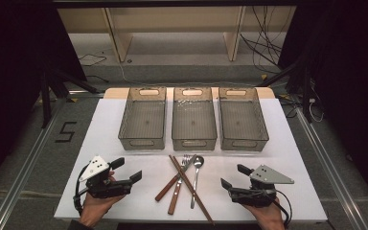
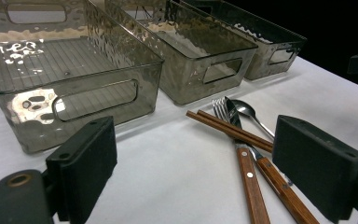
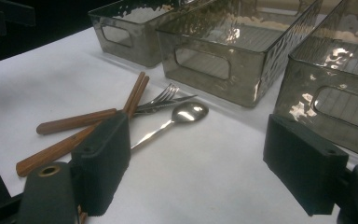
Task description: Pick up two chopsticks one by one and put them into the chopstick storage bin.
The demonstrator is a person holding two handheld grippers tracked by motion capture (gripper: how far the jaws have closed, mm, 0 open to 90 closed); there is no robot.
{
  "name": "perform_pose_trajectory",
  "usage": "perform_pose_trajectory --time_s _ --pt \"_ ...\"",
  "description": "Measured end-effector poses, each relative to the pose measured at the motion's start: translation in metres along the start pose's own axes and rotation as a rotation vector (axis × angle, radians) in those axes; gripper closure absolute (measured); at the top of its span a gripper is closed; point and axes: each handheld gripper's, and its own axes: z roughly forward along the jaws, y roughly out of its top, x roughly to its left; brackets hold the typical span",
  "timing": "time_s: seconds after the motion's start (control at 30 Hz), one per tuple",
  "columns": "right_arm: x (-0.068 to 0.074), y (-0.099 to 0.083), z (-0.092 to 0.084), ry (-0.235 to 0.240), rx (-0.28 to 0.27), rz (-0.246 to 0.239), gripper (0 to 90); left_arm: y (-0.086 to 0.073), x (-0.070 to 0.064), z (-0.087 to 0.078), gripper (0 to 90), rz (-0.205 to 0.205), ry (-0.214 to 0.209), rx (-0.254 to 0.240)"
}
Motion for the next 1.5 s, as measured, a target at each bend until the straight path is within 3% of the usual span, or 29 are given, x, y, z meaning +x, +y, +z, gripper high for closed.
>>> perform_pose_trajectory --time_s 0.53,0.93,1.5 --pt "0.001 0.017 0.006 0.028 0.097 0.031 28.8 0.0 0.0 0.001 13.5 0.0 0.004 0.003" --pt "0.013 0.038 0.027 0.045 0.294 0.032 34.5 0.0 0.001 0.001 13.5 0.001 0.004 0.004" --pt "0.046 0.038 0.074 0.104 0.551 -0.066 47.5 0.0 0.001 0.001 13.5 0.002 0.003 0.004"
